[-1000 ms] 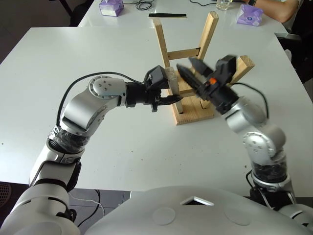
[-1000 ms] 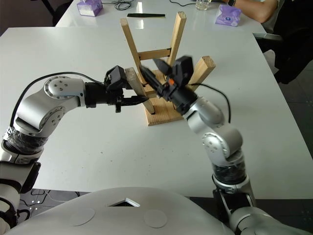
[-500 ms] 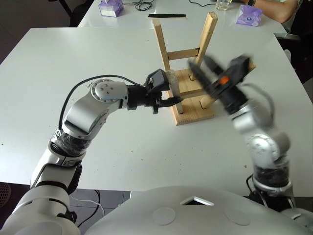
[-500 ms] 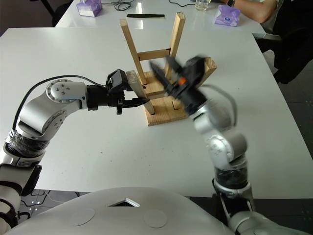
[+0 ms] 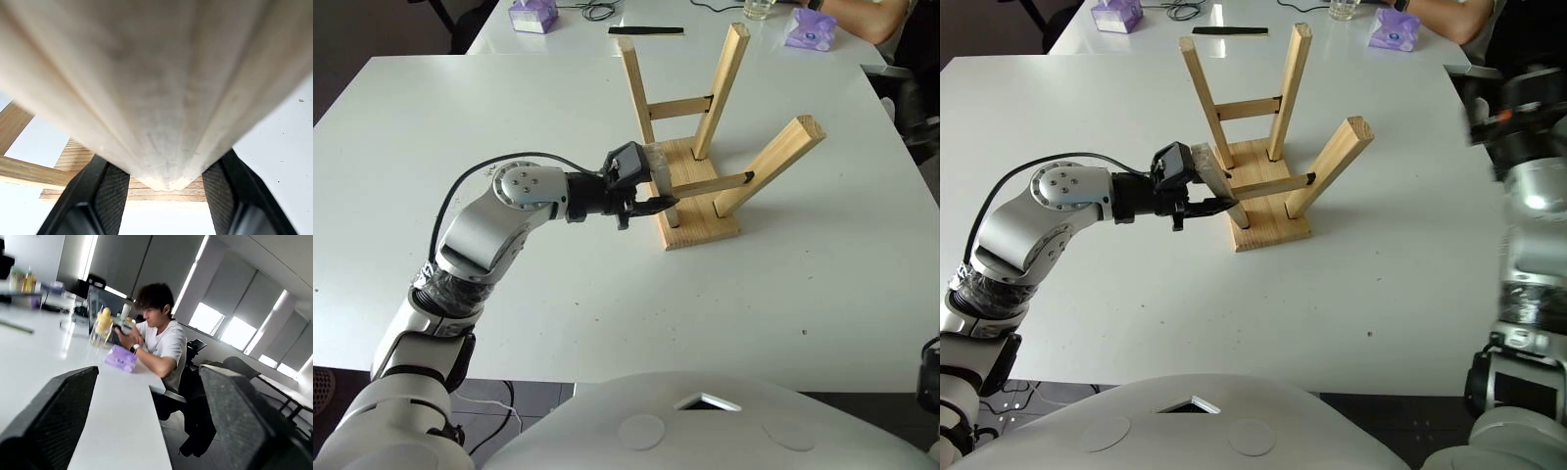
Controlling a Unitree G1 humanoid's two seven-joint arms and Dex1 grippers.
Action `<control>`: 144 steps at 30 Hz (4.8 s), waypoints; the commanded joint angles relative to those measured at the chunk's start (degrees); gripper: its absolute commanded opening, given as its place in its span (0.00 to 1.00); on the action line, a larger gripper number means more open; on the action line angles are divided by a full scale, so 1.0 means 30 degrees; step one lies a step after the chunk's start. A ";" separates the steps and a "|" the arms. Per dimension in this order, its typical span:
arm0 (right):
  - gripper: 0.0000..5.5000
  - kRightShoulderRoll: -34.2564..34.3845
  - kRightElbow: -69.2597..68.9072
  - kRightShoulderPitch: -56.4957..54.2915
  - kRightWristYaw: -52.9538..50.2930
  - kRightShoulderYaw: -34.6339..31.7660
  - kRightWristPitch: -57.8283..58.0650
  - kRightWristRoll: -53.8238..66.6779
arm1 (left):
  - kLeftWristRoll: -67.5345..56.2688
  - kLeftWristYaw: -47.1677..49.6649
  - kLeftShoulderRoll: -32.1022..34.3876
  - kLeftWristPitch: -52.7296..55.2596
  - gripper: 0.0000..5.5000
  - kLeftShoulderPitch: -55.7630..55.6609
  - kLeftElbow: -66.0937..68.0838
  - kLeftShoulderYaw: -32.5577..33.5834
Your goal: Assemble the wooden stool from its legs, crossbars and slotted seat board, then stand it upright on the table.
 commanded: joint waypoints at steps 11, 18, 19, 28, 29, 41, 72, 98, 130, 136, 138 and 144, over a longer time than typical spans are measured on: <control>0.69 0.5565 -1.0258 -0.0745 0.0468 0.4767 0.8215 0.2554 | 0.0939 -0.0189 -0.0466 0.1972 0.37 0.0438 0.0062 -0.2410; 0.69 -0.0481 -0.0738 0.0660 -0.0182 -0.0994 0.3436 -0.2097 | 0.1001 -0.0088 0.0110 0.2045 0.37 0.1119 0.0039 -0.1712; 0.69 -0.0835 -0.0317 0.0662 -0.0350 -0.0571 0.2744 -0.3000 | 0.0982 -0.0071 0.0113 0.2077 0.37 0.1090 0.0064 -0.1630; 0.69 0.8542 -1.5281 -0.3559 0.0347 0.9001 1.2075 0.2968 | 0.0298 -0.0104 -0.1109 0.2918 0.37 0.0298 -0.0739 -0.2436; 0.69 0.8624 -1.5211 -0.3946 0.0468 0.8710 1.2577 0.3254 | 0.0025 -0.0030 -0.1279 0.3093 0.37 0.0291 -0.1050 -0.2463; 0.70 0.3970 -0.7778 0.0170 0.1169 0.5199 0.7765 -0.2115 | -0.3425 0.0942 -0.1581 0.5847 0.51 0.0570 -0.3115 0.1515; 0.70 -0.2270 -0.8056 0.9984 1.1983 0.5156 0.3045 -0.2035 | 0.0320 -0.2423 -0.3128 -0.1756 0.62 0.2732 0.0874 -0.0533; 0.70 -0.0992 -0.4982 1.0360 0.8556 0.4790 0.0088 -0.3409 | 0.0483 -0.3366 0.1715 -0.4453 0.62 1.2263 -0.1646 0.4539; 0.59 0.0665 -1.3504 1.1265 0.9649 0.4516 0.5712 0.2315 | -0.0707 -0.2878 0.0208 -0.7938 0.50 1.0087 0.1010 0.5045; 0.59 -0.0340 -1.7222 1.1515 1.0668 0.0725 0.8231 0.6811 | -0.6298 -0.2354 0.1741 -0.2307 0.50 1.0113 -0.3424 0.7370; 0.59 -0.0713 -1.7828 1.1594 1.0976 -0.0385 0.8813 0.7939 | -0.6636 -0.2766 0.2431 -0.1706 0.50 1.0510 -0.3977 0.7624; 0.59 -0.2057 -1.8122 1.1161 1.1724 -0.2302 0.9738 0.9172 | -0.7537 -0.3231 0.3124 -0.0900 0.50 1.1165 -0.4657 0.8439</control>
